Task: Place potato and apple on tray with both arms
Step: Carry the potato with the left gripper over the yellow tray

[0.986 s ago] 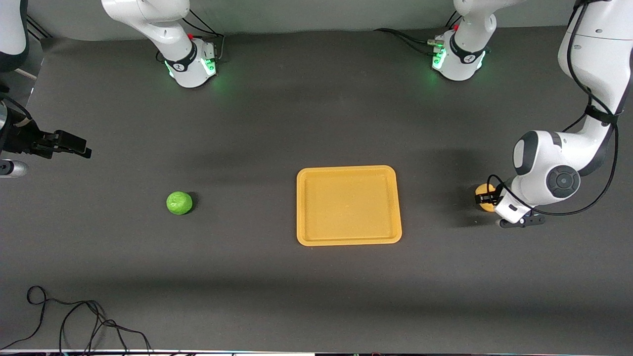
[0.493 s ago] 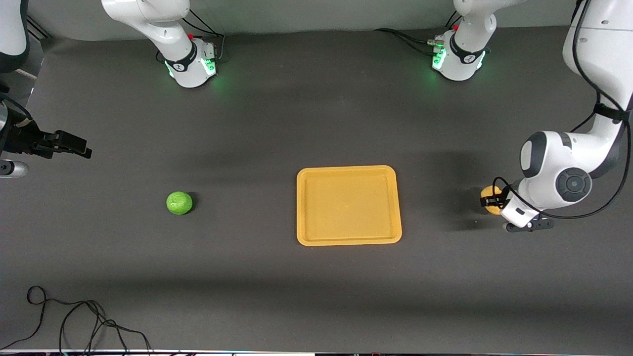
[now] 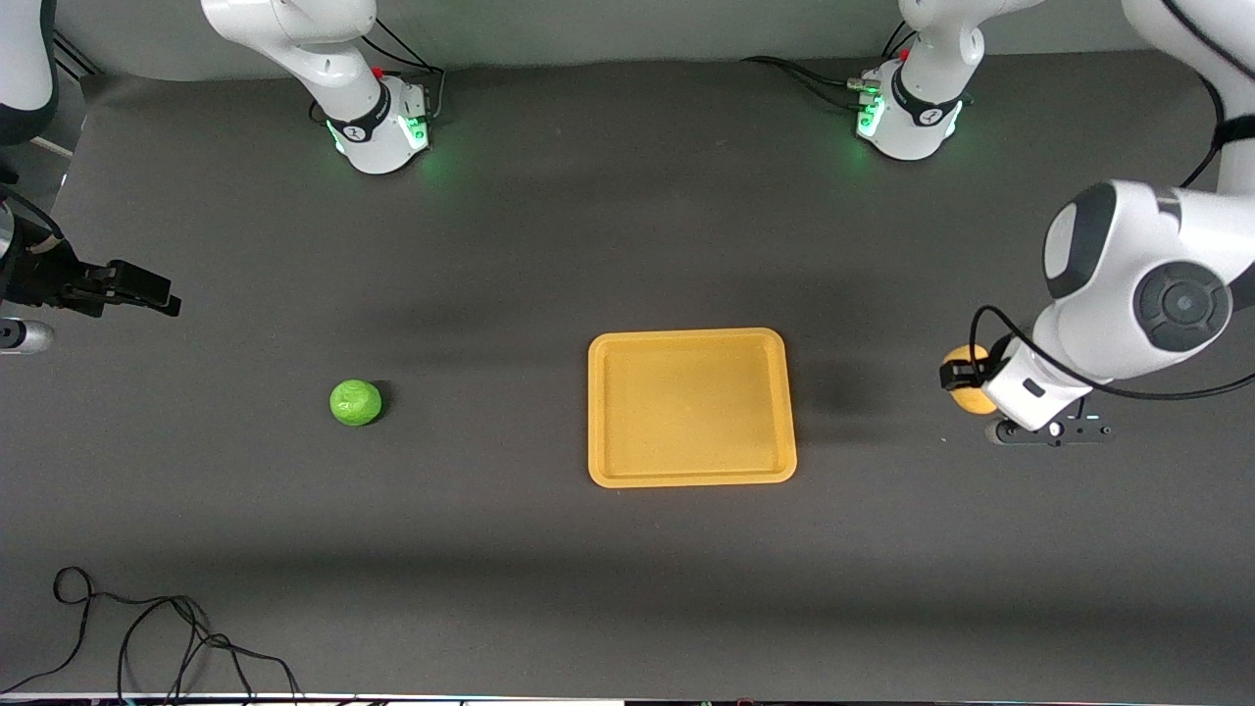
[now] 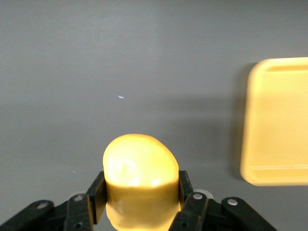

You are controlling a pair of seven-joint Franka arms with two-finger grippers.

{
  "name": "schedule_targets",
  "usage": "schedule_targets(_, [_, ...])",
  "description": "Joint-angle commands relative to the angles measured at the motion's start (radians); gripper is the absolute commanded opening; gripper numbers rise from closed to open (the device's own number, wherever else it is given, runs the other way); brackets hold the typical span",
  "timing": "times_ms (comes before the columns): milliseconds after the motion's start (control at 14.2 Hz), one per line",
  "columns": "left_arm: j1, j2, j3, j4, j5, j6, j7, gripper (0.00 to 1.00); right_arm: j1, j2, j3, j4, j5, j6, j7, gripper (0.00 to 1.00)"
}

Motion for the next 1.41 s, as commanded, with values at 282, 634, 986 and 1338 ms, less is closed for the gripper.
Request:
schedule_targets(282, [-0.167, 0.049, -0.030, 0.109, -0.066, -0.041, -0.176, 0.00, 0.012, 0.000, -0.011, 0.003, -0.004, 0.007, -0.012, 1.00])
schedule_targets(634, [-0.303, 0.197, -0.025, 0.096, -0.049, 0.147, -0.377, 0.00, 0.012, 0.000, -0.011, 0.003, -0.004, 0.007, -0.014, 1.00])
schedule_targets(986, [-0.340, 0.284, -0.020, -0.038, 0.044, 0.357, -0.484, 0.00, 0.012, -0.001, -0.011, 0.003, -0.004, 0.005, -0.014, 1.00])
schedule_targets(1338, [-0.341, 0.353, -0.019, -0.089, 0.164, 0.451, -0.555, 0.00, 0.012, 0.000, -0.011, 0.002, -0.004, 0.005, -0.014, 1.00])
